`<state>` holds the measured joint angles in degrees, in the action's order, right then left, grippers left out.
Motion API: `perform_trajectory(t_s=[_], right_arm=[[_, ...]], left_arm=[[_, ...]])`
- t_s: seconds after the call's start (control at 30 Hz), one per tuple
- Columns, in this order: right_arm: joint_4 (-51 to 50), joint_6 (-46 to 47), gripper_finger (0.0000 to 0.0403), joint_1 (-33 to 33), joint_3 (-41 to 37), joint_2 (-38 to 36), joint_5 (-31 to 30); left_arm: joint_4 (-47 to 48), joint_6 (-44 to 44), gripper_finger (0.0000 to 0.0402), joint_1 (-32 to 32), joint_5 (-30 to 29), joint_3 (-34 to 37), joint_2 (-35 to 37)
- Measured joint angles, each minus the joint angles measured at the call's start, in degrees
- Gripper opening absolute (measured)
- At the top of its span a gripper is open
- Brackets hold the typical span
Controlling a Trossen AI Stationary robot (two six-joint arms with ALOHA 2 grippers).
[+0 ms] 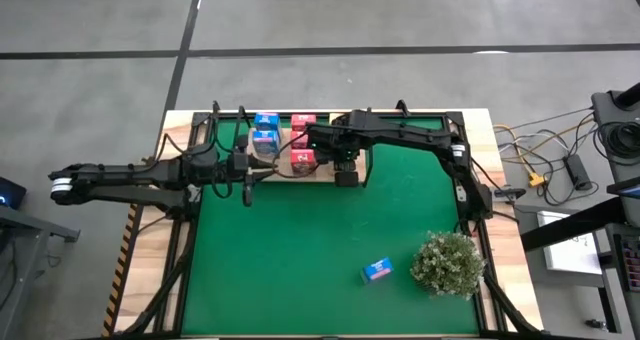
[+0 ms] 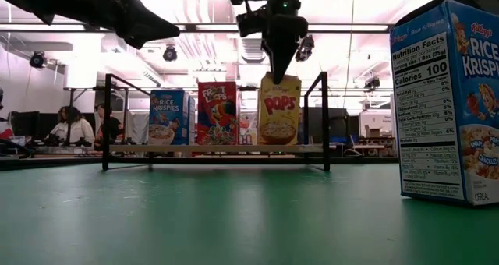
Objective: Stack cereal on shelf
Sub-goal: Put the yellow cereal box on the shelf aligned with the other yellow cereal box
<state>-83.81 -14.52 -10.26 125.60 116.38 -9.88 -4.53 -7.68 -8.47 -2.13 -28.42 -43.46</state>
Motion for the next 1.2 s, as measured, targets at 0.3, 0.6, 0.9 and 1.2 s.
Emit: perform_trajectory(t_s=[0.3, 0.6, 0.9, 1.2], right_arm=[[0.1, 1.2, 0.012, 0.1, 0.0, 0.0, 0.3], [0.1, 2.4, 0.012, 0.1, 0.0, 0.0, 1.0], [0.2, 2.1, 0.0146, 0.1, 0.0, 0.0, 0.9], [0.9, 1.9, 0.0185, 0.1, 0.0, 0.0, 0.8]], left_arm=[[0.0, 0.0, 0.004, 0.0, 0.0, 0.0, -0.2], [0.0, 0.0, 0.004, 0.0, 0.0, 0.0, -0.2], [0.0, 0.0, 0.004, 0.0, 0.0, 0.0, -0.3], [0.0, 0.0, 0.004, 0.0, 0.0, 0.0, -0.3]])
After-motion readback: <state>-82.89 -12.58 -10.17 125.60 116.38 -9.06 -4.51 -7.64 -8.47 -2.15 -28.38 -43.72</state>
